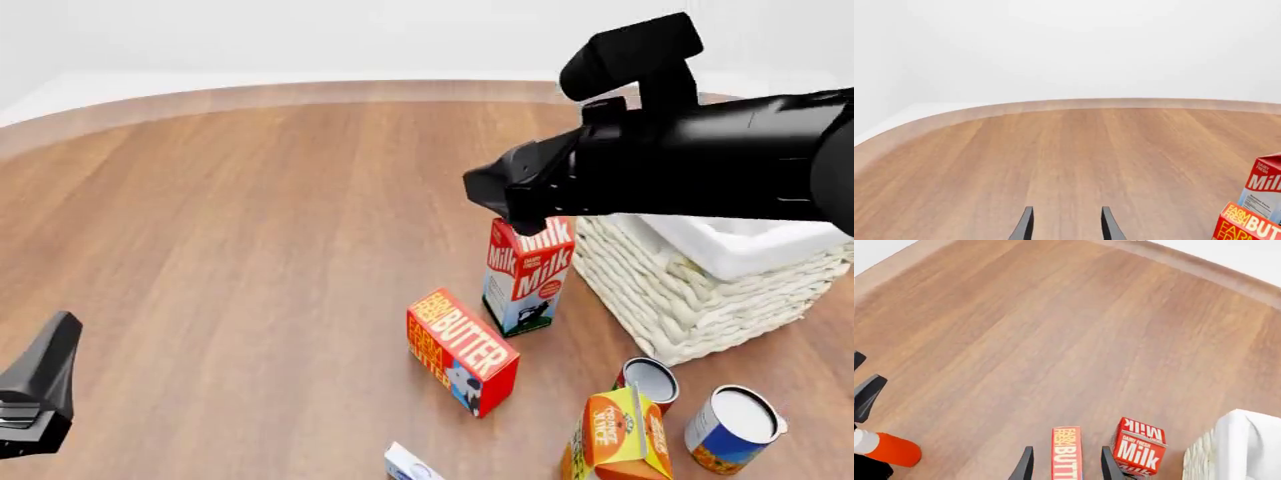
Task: Pick up the cream cheese box and the butter, and put them in the basket.
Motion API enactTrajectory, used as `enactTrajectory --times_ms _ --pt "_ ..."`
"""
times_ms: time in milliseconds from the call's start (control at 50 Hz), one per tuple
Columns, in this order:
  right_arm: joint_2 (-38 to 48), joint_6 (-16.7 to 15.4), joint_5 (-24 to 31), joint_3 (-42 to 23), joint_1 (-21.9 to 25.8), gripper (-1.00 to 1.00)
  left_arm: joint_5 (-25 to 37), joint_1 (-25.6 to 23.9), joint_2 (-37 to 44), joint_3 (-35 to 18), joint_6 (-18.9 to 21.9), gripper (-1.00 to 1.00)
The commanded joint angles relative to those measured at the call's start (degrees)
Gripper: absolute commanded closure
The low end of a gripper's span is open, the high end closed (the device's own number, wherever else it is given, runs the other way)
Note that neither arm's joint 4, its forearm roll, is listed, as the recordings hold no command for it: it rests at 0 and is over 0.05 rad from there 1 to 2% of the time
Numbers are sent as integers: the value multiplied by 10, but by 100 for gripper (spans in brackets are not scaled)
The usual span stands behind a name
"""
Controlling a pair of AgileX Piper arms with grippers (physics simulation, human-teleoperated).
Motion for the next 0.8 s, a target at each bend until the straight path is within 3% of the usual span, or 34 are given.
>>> enactTrajectory --times_ms 20,280,800 --pt "30 -7 -10 11 0 -100 0 0 0 0 0 -100" --pt "53 -2 -22 11 9 -100 0 0 0 0 0 -100" --pt "69 33 -105 102 -6 -100 0 0 0 0 0 -100"
